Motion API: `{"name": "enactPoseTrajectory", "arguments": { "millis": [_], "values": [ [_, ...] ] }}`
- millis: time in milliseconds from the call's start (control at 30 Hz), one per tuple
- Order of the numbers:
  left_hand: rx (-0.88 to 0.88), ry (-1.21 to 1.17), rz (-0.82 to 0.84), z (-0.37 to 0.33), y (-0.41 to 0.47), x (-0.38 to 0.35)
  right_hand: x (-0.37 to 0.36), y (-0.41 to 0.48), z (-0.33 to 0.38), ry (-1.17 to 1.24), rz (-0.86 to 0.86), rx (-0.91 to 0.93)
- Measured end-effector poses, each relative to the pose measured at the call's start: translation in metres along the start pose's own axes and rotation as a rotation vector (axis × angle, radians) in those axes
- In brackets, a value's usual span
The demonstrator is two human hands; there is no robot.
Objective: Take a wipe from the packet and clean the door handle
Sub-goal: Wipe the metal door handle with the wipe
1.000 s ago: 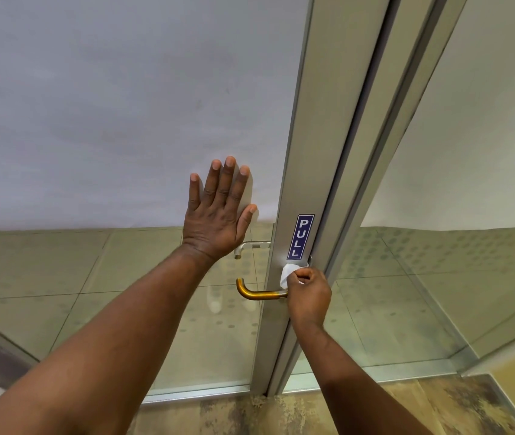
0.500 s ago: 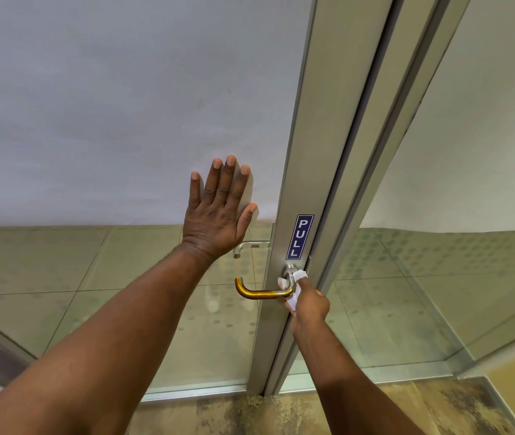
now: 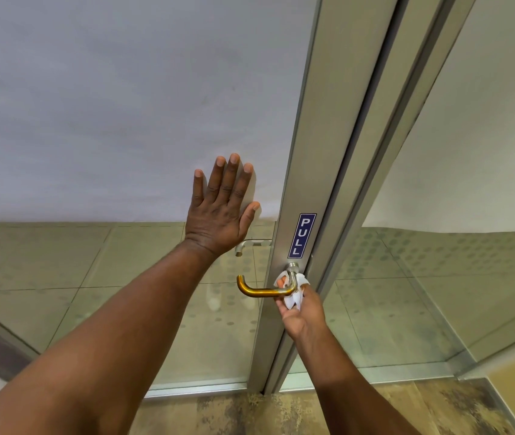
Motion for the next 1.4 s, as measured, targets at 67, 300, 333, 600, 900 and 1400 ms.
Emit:
{"name": "enactPoseTrajectory", "arguments": {
  "millis": [67,300,333,600,900,1400],
  "values": [
    [-0.001,-0.002,-0.002,0.0,0.0,0.0,0.004,-0.003,0.0,0.001,0.014,-0.012],
    [0.005,-0.009,0.002,0.0,0.001,0.002,0.02,-0.01,0.001,-0.125,0.017,0.033],
    [0.005,-0.007,0.005,0.001,0.001,0.003,0.023,-0.011,0.004,-0.176,0.007,0.056],
    [0.003,-0.026,0.014,0.0,0.0,0.003,0.032,-0.021,0.036,-0.806,-0.047,0.376],
    [0.001,-0.022,0.032,0.001,0.0,0.004,-0.012,-0.048,0.078,-1.246,0.041,0.843],
    [0.004,-0.023,0.055,0.001,0.001,0.003,-0.038,-0.059,0.043,-1.828,0.494,1.014]
  ]
}}
Point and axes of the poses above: each hand's wrist, its own y-axis towards the middle knuckle, its own x-axis out of the back of the hand, z = x × y, the point moved 7 cm from there along y, towards the middle knuckle, and after that the axes turned 13 degrees about y, right-handed, at the moved point
